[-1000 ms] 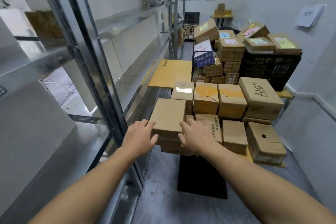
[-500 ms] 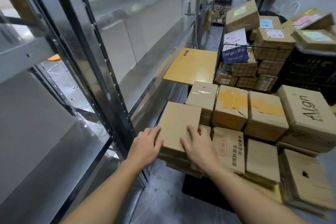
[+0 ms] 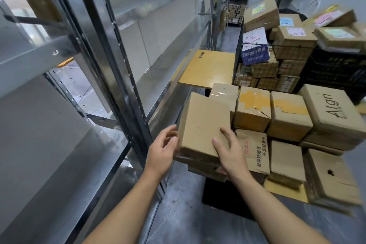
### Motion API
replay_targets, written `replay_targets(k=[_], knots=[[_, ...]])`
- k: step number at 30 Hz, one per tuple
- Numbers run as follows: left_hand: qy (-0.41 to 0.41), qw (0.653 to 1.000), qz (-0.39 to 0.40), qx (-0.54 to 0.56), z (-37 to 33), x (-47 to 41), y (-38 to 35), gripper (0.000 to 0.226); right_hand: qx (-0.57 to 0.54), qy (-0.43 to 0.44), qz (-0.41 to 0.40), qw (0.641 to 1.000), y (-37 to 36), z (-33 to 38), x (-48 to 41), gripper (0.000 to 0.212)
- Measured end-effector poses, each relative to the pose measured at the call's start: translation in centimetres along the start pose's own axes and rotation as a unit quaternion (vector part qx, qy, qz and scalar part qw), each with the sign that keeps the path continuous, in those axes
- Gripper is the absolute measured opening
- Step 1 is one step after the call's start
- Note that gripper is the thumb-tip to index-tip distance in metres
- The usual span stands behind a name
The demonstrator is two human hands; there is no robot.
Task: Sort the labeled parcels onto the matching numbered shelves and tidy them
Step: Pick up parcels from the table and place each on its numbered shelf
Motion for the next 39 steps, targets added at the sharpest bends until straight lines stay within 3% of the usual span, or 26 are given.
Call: replay_targets(k=[4, 10, 15, 21, 26, 29, 34, 39], knots=[[-0.02, 0.999, -0.027, -0.015, -0.4, 2.2, 1.7, 0.032, -0.056, 0.031, -0.02, 0.998, 0.6, 2.2, 4.1, 0.044], [0.036, 0.995, 0.072, 0.065, 1.1, 6.1, 1.8, 0.049, -0.134, 0.026, -0.04, 0.99, 0.9, 3.2, 10.3, 0.042], [0.035, 0.99, 0.1, 0.096, 1.6, 9.4, 1.6, 0.059, -0.085, 0.026, -0.042, 0.995, 1.6, 4.1, 13.7, 0.036], [-0.029, 0.993, 0.06, 0.097, -0.1, 13.4, 1.1, 0.051, -0.009, -0.005, -0.037, 0.999, 2.1, 4.4, 16.0, 0.049], [-0.036, 0.995, 0.058, 0.067, -0.2, 15.2, 0.0, 0.059, -0.124, 0.014, -0.035, 0.992, 2.3, 6.5, 17.5, 0.069], [-0.047, 0.993, 0.074, 0.073, -1.2, 15.7, -0.6, 0.057, -0.128, 0.04, -0.048, 0.99, 3.2, 7.1, 17.7, 0.054], [-0.012, 0.981, 0.103, 0.166, -2.5, 16.2, -2.0, 0.028, -0.127, 0.063, -0.064, 0.988, 5.9, 7.2, 18.1, 0.079], [-0.032, 0.985, 0.058, 0.157, -3.8, 17.2, -4.8, 0.033, -0.206, 0.059, -0.082, 0.973, 9.4, 6.7, 18.8, 0.068]])
Point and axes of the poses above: each hand's wrist, its own x-axis away from the middle knuckle, its own y-axis out of the back of the hand, z = x × y, the point moved 7 cm from there along -x, towards the middle knuckle, and after that the axes turned 10 degrees about y, right-handed, at the moved point
